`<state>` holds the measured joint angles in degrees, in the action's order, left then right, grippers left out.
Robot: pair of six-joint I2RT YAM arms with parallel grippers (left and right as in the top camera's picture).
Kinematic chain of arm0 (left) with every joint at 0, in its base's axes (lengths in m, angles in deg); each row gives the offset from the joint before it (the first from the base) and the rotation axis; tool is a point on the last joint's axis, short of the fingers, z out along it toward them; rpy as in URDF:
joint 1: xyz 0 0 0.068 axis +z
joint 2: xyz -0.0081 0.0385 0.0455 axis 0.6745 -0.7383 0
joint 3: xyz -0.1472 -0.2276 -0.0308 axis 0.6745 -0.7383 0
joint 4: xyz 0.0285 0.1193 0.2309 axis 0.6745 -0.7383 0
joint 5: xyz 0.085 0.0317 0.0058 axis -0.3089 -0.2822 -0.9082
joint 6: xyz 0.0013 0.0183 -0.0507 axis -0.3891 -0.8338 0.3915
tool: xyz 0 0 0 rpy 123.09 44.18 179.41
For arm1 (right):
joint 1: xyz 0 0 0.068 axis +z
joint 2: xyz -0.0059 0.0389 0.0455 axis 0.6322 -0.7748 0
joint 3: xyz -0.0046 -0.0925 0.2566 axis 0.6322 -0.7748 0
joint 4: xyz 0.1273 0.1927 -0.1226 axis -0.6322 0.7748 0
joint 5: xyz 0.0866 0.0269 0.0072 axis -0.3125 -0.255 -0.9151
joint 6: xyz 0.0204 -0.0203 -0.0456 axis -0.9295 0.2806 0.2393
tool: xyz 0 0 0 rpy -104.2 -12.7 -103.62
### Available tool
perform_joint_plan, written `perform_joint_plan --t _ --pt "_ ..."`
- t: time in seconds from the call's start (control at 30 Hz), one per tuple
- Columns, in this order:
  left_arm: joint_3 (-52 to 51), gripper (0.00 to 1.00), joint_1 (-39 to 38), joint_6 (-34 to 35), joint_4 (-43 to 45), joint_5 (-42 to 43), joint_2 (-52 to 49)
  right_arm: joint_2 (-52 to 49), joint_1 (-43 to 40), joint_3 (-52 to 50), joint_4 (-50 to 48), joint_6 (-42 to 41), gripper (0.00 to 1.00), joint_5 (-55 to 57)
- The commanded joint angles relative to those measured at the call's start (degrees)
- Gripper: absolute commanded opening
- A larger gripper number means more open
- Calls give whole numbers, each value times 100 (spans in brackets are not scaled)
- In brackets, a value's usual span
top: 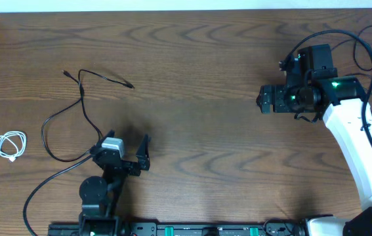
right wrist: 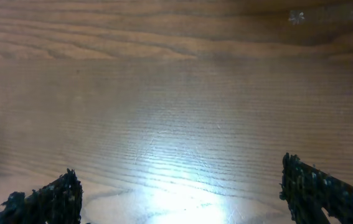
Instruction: Untangle cables
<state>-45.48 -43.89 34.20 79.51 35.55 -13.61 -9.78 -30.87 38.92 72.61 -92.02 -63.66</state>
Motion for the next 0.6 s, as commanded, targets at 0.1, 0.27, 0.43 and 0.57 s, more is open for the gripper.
perform_joint_plan --t 0.1,0.27,0.43,0.57 --pt "-11 96 186 -98 -520 -79 424 22 37 57 0 39 99 26" --pt "-11 96 354 -96 -525 -79 570 22 37 57 0 39 99 26" --pt "-11 96 376 -94 -533 -70 686 22 37 57 0 39 99 26" --pt "-11 96 378 -94 -527 -57 686 22 37 57 0 39 99 26"
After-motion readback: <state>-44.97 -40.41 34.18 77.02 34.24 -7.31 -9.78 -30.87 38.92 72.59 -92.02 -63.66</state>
